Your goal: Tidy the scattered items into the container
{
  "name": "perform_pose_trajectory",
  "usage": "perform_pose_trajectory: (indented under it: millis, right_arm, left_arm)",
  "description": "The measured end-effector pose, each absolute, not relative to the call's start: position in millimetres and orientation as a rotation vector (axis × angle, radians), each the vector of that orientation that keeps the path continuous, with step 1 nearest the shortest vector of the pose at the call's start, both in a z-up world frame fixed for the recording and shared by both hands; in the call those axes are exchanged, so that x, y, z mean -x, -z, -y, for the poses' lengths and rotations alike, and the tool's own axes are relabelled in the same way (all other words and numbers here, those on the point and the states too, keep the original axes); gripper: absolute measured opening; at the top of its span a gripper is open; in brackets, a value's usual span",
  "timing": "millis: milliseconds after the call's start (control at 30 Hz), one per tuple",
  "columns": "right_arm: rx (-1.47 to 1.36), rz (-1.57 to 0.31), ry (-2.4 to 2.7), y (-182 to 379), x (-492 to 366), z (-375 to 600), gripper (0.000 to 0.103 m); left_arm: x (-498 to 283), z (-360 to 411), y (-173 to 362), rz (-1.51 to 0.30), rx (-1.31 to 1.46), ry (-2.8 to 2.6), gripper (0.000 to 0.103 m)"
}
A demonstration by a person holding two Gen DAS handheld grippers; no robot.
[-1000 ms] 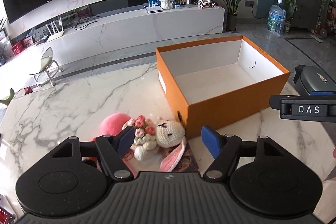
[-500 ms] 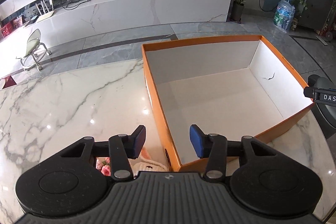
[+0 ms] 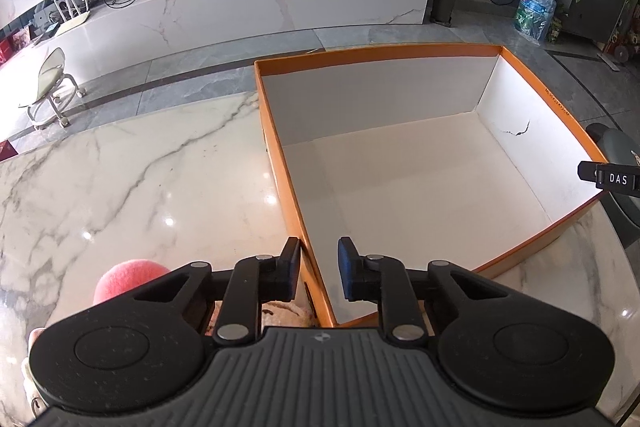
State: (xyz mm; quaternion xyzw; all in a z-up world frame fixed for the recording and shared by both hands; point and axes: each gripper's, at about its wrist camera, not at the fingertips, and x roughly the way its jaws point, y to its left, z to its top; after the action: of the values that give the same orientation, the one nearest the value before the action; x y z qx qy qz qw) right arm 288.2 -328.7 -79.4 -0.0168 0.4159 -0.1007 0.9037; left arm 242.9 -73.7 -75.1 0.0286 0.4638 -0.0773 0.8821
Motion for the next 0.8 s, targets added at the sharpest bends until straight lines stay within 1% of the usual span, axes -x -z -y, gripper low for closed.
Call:
perform_pose_trajectory:
  millis: [333,600,800]
  right_arm:
    - [-0.001,-0.908,0.266,75.8,-220.2,342.9,0.032]
    - [-0.017,-0.934,0.293,72.9,-164.3,344.9,0.031]
    - [-0.008,-0.936,0.3,74.2,-135.5,345.0,0.032]
  left_arm:
    - [-186.4,86.6,70.3,-0.99,-0.1,0.206,0.023]
    - [-141.0,78.4,68.1,-1.014,-0.093,0.23,0.023]
    - [-123.9,79.2,68.0,-1.011,-0.098,0.23,0.023]
